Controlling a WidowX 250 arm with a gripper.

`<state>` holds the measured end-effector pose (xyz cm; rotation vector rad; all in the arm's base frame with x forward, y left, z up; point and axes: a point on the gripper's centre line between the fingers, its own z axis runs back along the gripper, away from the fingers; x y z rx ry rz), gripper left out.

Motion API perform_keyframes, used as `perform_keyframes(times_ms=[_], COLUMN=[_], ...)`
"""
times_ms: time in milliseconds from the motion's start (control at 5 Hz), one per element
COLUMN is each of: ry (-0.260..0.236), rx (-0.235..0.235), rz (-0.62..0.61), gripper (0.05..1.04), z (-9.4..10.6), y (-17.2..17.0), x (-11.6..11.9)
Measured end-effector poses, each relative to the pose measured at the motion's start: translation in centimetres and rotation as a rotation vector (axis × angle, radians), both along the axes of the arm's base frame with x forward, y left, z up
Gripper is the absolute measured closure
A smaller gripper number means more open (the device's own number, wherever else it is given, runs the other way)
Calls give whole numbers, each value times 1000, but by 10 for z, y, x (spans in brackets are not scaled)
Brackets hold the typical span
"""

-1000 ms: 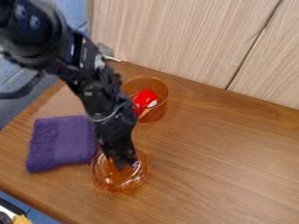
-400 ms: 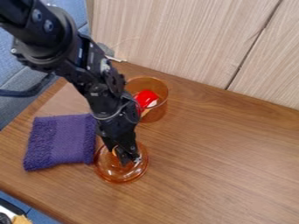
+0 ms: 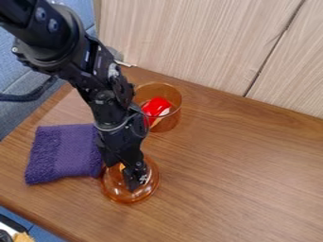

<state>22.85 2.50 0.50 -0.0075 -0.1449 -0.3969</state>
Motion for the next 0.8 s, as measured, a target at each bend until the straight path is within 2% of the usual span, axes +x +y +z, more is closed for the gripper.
perform_keyframes(times_ms=[400,600,800], ry=[-147,-218,-218], rx=[-62,-70,-69], rz=[14,8,3], gripper=[83,83,83], z=[68,90,90], y=[-2,-1,-1], x=[19,23,23])
